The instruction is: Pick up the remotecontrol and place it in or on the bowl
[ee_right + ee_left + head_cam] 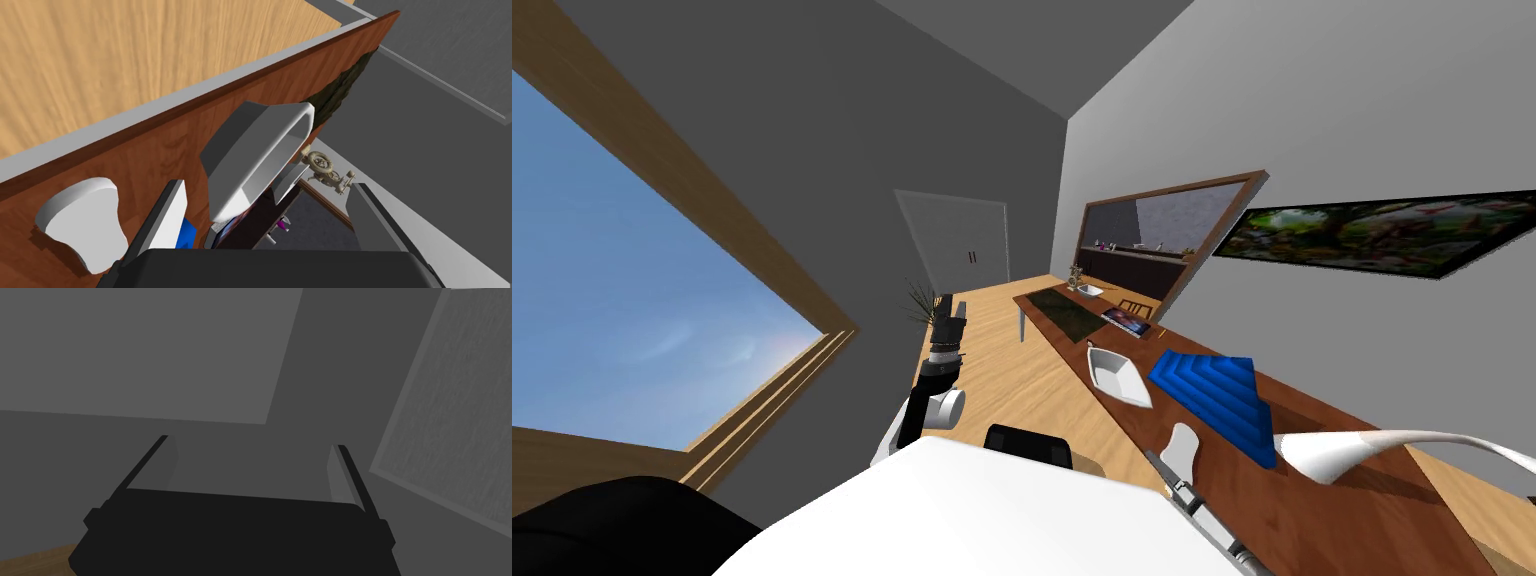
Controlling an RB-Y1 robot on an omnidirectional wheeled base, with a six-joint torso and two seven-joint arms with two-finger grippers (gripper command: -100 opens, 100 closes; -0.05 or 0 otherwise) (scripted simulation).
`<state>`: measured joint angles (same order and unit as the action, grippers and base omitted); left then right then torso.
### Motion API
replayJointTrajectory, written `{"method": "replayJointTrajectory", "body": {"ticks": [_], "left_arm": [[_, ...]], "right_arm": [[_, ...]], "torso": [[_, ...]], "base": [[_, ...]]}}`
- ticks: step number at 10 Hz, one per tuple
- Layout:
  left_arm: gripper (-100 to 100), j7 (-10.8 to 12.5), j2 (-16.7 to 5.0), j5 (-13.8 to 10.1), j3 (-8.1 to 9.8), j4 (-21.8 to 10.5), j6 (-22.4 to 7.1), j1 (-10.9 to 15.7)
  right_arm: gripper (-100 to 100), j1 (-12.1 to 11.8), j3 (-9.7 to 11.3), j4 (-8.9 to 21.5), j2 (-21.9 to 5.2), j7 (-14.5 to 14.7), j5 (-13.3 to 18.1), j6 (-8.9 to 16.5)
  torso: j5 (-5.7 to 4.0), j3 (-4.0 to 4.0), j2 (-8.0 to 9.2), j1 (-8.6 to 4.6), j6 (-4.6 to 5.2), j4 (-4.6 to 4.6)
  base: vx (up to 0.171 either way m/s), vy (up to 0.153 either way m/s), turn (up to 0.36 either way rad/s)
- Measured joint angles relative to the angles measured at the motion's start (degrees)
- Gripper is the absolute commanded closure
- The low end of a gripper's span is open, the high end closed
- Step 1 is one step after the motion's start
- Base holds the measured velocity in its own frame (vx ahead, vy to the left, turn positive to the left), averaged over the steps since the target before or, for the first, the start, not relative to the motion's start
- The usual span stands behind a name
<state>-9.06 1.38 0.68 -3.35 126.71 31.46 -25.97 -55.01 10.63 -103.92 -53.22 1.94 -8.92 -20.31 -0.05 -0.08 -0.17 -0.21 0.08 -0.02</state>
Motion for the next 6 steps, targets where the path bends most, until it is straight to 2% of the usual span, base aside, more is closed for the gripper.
{"method": "replayJointTrajectory", "body": {"ticks": [1,2,3,4,6], "left_arm": [[0,0.0,0.0,0.0,-0.01,0.0,0.0,0.0],[0,0.0,0.0,0.0,-0.01,0.0,0.0,0.0],[0,0.0,0.0,0.0,0.00,0.0,0.0,0.0],[0,0.0,0.0,0.0,0.00,0.0,0.0,0.0],[0,0.0,0.0,0.0,0.00,0.0,0.0,0.0]], "right_arm": [[-100,-0.7,1.0,2.4,-0.8,-0.1,-0.8,-0.2],[-100,-1.3,2.2,4.3,-2.1,-0.5,-2.1,0.9],[-100,-3.8,2.3,4.4,-3.9,-0.8,-3.9,2.8],[-100,-3.4,3.1,6.1,-4.7,-1.3,-4.6,3.4],[-100,-4.7,5.1,10.0,-6.5,-2.0,-7.1,4.3]], "torso": [[-0.01,-0.02,-0.03,0.00,-0.05,-0.01],[-0.01,-0.06,-0.10,-0.03,-0.07,-0.02],[0.00,-0.10,-0.18,-0.05,-0.06,-0.04],[-0.03,-0.11,-0.19,-0.07,-0.01,-0.04],[-0.02,-0.17,-0.30,-0.07,-0.06,-0.06]], "base": [[0.030,-0.011,0.386],[0.052,-0.019,0.426],[0.046,-0.026,0.152],[0.048,-0.014,0.235],[0.090,-0.030,0.395]]}}
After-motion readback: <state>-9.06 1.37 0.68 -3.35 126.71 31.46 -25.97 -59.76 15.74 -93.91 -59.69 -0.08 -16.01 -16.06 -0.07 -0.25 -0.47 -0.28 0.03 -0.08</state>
